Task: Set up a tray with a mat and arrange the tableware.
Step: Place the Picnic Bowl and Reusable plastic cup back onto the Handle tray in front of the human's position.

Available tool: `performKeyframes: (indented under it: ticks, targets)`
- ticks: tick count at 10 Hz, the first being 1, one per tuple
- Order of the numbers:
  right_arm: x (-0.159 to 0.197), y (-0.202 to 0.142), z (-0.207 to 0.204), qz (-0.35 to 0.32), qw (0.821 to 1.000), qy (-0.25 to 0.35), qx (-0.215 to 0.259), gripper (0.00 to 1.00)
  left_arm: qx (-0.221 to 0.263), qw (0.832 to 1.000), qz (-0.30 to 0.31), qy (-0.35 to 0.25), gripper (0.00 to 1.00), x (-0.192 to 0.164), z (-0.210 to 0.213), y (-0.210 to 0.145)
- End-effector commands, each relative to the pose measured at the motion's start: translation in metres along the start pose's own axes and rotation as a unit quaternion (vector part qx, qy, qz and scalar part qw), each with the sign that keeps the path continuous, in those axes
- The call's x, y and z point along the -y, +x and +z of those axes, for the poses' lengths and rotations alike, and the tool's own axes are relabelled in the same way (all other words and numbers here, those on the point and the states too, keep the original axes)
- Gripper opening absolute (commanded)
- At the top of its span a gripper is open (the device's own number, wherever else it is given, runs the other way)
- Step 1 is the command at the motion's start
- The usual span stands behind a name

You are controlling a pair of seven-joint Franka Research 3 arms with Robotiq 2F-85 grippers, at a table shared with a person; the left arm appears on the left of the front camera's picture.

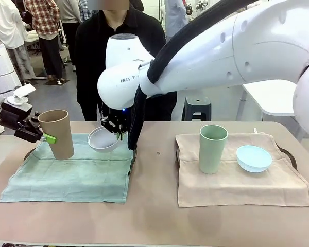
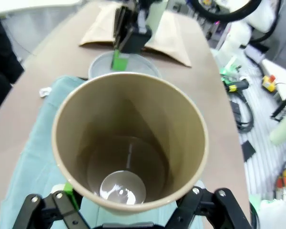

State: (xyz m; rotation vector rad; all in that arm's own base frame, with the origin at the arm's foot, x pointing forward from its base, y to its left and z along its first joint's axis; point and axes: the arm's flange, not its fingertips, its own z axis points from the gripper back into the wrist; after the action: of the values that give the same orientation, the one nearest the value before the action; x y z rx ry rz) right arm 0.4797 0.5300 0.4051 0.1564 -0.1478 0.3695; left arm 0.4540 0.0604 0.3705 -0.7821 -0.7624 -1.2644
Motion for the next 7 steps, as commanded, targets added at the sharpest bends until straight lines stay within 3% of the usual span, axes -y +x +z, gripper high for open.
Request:
performKeyframes:
  ticks: [1, 7]
  targets:
    - [-0.005, 0.003, -0.024, 0.031, 0.999, -0.001, 0.027, 0.04, 0.024, 0.999, -0.022, -0.011, 0.88, -0.011, -0.004, -0.009]
    - [-0.007, 0.013, -0.056, 0.033, 0.999, -0.003, 0.011, 0.04, 0.026, 0.998, -0.053, 0.039, 0.88, -0.043, -0.027, -0.028]
